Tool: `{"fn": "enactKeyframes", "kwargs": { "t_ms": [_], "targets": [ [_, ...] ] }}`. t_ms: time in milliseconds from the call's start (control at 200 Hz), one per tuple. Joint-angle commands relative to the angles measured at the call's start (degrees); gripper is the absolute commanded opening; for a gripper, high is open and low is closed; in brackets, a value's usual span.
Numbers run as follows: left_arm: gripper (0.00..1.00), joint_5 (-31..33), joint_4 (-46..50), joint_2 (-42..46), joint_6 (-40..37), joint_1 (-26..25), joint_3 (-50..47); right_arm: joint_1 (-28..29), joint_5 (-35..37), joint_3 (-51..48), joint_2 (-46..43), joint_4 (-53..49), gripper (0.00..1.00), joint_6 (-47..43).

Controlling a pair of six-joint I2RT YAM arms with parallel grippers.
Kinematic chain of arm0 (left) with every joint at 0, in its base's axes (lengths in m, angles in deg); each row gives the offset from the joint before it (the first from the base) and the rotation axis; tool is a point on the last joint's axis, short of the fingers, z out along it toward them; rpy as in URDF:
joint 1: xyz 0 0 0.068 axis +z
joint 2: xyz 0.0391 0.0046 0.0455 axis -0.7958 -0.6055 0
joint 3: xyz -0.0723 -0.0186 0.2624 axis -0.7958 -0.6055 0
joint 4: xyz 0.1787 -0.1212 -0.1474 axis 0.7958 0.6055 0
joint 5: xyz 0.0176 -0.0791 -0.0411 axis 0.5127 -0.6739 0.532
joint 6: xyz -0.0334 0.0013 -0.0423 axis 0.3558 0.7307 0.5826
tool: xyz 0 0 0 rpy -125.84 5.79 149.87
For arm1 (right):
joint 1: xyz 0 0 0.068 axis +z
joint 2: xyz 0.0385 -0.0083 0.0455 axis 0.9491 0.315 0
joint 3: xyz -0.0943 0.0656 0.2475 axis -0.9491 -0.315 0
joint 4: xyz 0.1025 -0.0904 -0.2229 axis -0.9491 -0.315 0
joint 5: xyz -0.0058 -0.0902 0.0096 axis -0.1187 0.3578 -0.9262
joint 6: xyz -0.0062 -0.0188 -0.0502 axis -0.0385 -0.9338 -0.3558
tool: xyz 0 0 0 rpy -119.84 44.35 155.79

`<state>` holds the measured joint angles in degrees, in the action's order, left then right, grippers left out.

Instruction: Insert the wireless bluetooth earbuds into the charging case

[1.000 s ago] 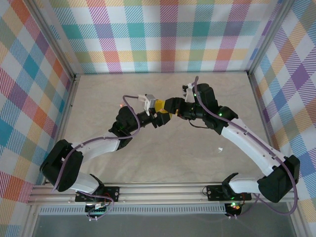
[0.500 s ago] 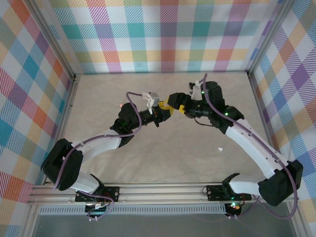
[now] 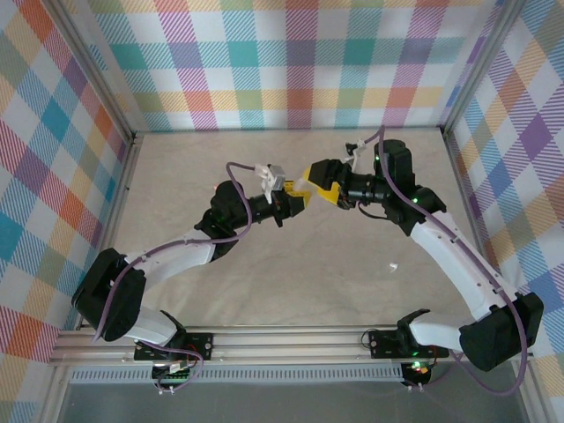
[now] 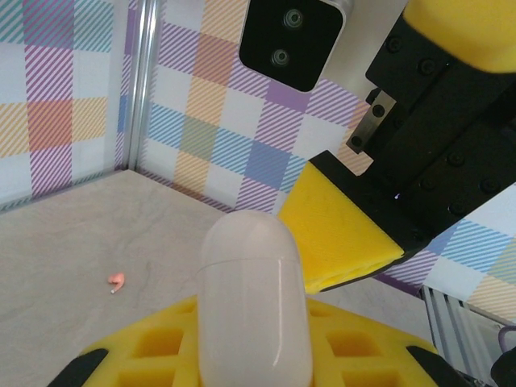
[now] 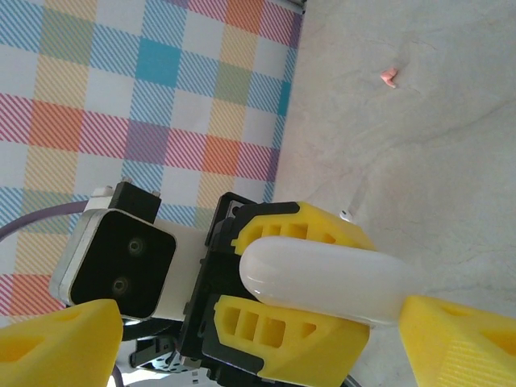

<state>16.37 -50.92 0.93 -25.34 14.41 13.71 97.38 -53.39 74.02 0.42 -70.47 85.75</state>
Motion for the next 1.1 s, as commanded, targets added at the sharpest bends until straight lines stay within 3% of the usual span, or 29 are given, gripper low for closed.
{"fn": "enactKeyframes", "kwargs": {
  "t_ms": [0, 125, 250, 505, 785, 1095],
  "targets": [
    [0.14, -4.30, -2.56, -0.02, 0.80, -0.52, 2.84, 0.54, -2.53, -0.44, 1.15, -1.17, 0.89, -1.04],
    [0.14, -3.67, -1.29, 0.96, 0.39, -0.51, 2.65, 0.54, 3.30, 0.89, 0.77, -8.83, 0.89, -4.11],
    [0.14, -3.07, 1.02, 1.88, -0.75, -0.52, 2.66, 0.54, 5.93, 0.37, -0.08, -10.14, 0.89, -4.47],
    [0.14, -3.55, 2.07, 1.42, -1.09, -0.79, 3.56, 0.84, 0.98, -1.19, 1.13, -1.69, 0.89, 0.39],
    [0.14, -4.03, 1.97, 1.02, -0.69, -1.13, 4.49, 1.79, 1.31, 0.15, 3.61, -2.28, 0.88, 0.20],
    [0.15, -4.65, 5.35, 1.81, -1.99, -1.22, 3.67, 1.78, 1.32, 1.19, 4.40, -1.34, 0.48, -1.07]
  ]
}}
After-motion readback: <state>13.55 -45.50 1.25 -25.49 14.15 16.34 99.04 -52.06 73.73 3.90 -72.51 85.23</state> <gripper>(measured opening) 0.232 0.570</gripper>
